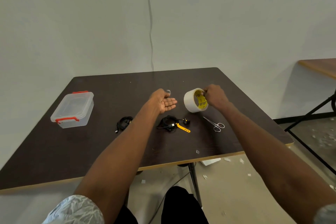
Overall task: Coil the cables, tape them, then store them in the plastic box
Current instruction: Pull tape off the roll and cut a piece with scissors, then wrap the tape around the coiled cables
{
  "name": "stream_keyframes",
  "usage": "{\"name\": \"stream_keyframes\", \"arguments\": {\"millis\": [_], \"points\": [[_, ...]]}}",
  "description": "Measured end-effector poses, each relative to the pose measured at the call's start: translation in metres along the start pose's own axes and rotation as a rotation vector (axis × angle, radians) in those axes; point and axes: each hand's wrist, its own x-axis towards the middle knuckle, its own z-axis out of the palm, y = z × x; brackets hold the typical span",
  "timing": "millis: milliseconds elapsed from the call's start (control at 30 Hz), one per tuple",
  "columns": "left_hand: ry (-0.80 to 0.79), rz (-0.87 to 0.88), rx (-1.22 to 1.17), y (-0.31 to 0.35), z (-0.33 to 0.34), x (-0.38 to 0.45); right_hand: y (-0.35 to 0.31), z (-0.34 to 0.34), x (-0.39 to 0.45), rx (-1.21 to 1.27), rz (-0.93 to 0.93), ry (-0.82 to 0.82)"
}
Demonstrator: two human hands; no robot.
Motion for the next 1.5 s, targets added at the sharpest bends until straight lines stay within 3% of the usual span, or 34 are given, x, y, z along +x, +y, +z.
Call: {"name": "stream_keyframes", "arguments": {"millis": [267, 767, 833, 900, 967, 1033, 1167, 1500], "points": [[0.050, -0.001, 0.046, 0.001, -0.030, -0.001, -0.012, 0.004, 0.025, -0.094, -0.062, -0.127], [0.076, 0.020, 0.137, -0.006, -0.048, -0.015, -0.036, 0.012, 0.015, -0.105, 0.046, -0.150], [0.095, 0.064, 0.156, -0.009, -0.050, -0.015, -0.043, 0.009, 0.007, -0.021, 0.052, -0.032], [0.155, 0.174, 0.199, -0.012, -0.051, -0.013, -0.056, 0.009, -0.003, 0.243, 0.055, 0.102], [0.202, 0.305, 0.259, -0.014, -0.051, -0.011, -0.079, 0.011, -0.021, 0.613, 0.097, 0.088], [0.203, 0.405, 0.316, -0.016, -0.050, -0.013, -0.102, 0.015, -0.040, 0.797, 0.119, -0.009], [0.174, 0.473, 0.409, -0.019, -0.052, -0.019, -0.129, 0.024, -0.064, 0.830, 0.139, -0.127], [0.130, 0.397, 0.382, -0.020, -0.059, -0.032, -0.138, 0.034, -0.074, 0.855, 0.183, -0.115]]}}
